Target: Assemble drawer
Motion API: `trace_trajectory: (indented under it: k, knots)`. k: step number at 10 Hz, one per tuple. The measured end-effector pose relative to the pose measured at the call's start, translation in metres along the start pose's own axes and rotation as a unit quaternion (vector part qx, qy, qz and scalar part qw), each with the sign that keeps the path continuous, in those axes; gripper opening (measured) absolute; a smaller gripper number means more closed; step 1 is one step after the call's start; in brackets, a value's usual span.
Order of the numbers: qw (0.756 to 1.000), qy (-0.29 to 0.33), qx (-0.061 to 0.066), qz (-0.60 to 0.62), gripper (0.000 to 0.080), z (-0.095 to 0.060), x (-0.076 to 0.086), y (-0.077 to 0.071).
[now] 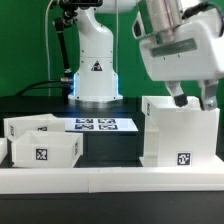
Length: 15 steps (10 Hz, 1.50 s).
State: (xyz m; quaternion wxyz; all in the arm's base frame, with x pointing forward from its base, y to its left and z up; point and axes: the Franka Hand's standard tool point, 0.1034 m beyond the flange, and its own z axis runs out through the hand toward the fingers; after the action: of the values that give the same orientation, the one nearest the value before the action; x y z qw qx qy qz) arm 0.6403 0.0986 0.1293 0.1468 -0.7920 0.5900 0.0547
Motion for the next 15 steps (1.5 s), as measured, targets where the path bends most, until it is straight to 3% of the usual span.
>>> trace_trajectory:
  k: [1,3,4,5,7,8,9,11,13,15]
  knots:
    - [1.0,0.001,0.002,-0.029,0.0646,-0.008,0.002,0.0]
    - [0.994,-0.018,-0.021,-0.104,0.0649,-0.016,0.002,0.008]
    - [0.992,-0.023,-0.025,-0.12,0.0649,-0.015,0.007,0.01]
    - [0.994,-0.018,-0.019,-0.108,0.0649,-0.015,0.01,0.01]
    - [0.99,-0.019,-0.019,-0.138,0.0649,-0.015,0.009,0.01]
    - [0.979,-0.014,-0.031,-0.2,0.0649,-0.013,0.009,0.013]
    - [0.959,-0.001,-0.057,-0.279,0.0649,-0.012,0.01,0.02]
    - [0.902,0.01,-0.083,-0.424,0.0649,-0.021,0.018,0.028]
    - [0.851,0.004,-0.086,-0.517,0.0649,-0.03,0.031,0.039]
    - [0.824,-0.003,-0.086,-0.56,0.0649,-0.027,0.028,0.038]
